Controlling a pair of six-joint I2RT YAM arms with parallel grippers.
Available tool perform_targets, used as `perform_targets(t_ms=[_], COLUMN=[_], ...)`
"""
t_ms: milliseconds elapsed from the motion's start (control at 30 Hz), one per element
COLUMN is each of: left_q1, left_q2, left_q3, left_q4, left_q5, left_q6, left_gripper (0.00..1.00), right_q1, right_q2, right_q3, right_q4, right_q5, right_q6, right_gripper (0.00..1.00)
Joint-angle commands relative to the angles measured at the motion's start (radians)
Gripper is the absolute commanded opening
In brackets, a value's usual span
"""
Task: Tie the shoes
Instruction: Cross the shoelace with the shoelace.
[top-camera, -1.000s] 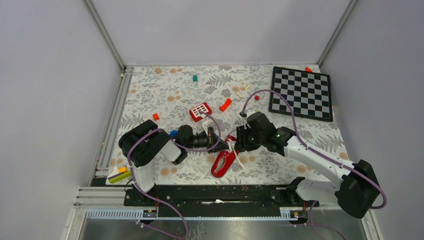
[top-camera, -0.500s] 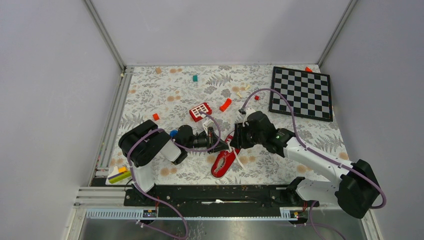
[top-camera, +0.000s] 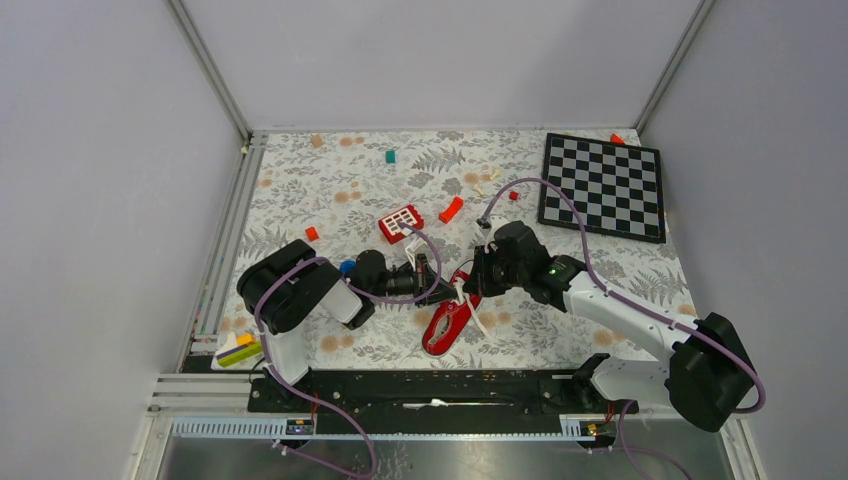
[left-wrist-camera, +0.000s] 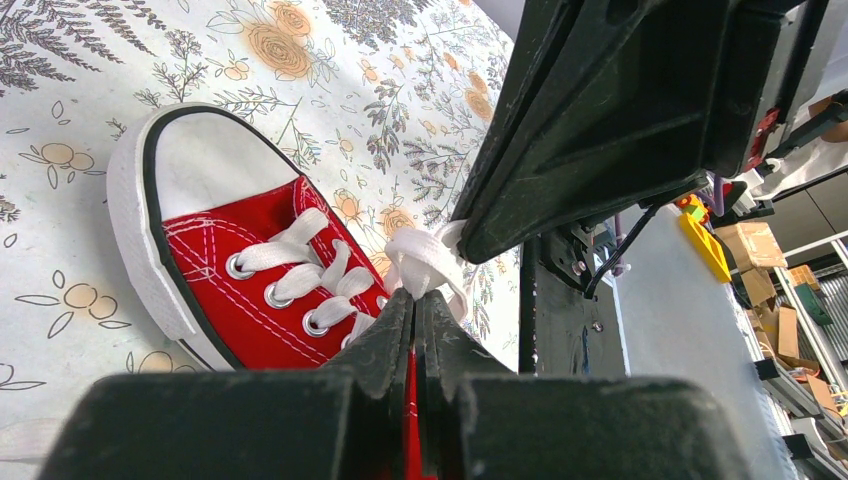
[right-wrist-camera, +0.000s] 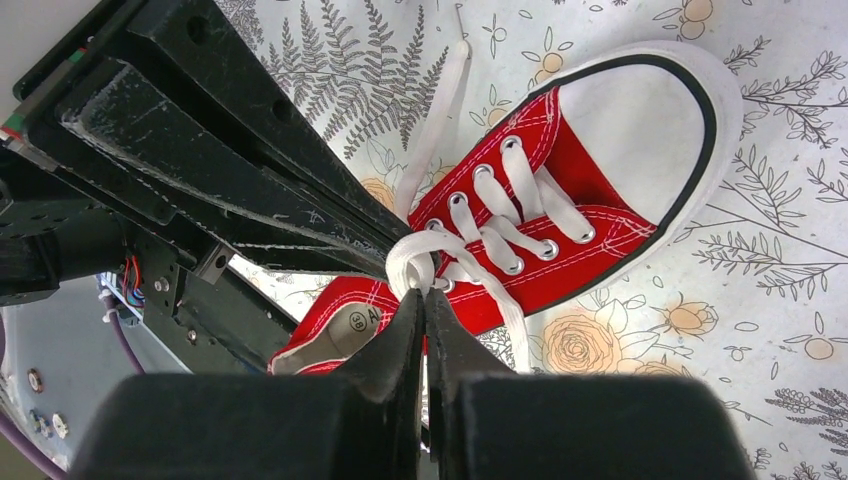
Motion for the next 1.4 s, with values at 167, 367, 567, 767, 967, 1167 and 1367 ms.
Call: perform_targets(t_ms=[167,367,567,767,967,1167,1367], left_q1=[0.006,0.007,0.007,0.007,0.007,0.003,-0.005], left_q2=[-0.061,-0.145,-0.202,-0.299,-0.370,-0.331,-0.260], left_q3=[-0.044,-0.076,-0.070,-0.042,0.039,0.118,0.140], left_q4=[0.077,-0.035,-0.168,-0.341,-0.438,-0.443,-0.316], left_q5=[-0.040,-0.074,-0.087,-0.128,-0.121,-0.052,0.021], left_q6=[0.043,0.099,0.136,0.206,0.244,0.254,0.174], left_gripper=[0.22,0.41,0.44,0.45,0.45,0.43,0.39], right_q1=[-0.007,-0.007,-0.007,-0.008,-0.009,-0.013,-0.024], right_q2=[-0.006,-0.004,-0.003,-0.022,-0.016,-0.013,-0.014], right_q3=[0.022,0.036,0.049,0.067,0.086,0.086,0.090], right_q4=[0.007,-0.017,-0.024,-0.076,-0.106,-0.102,-0.103], right_q5=[-0.051,-0.037,-0.034,-0.003,-0.002,-0.013,-0.043], right_q6=[-0.019,-0.032,-0.037,-0.062,-0.083,-0.083,-0.093], right_gripper=[0.00,0.00,0.00,0.00,0.00,0.00,0.00])
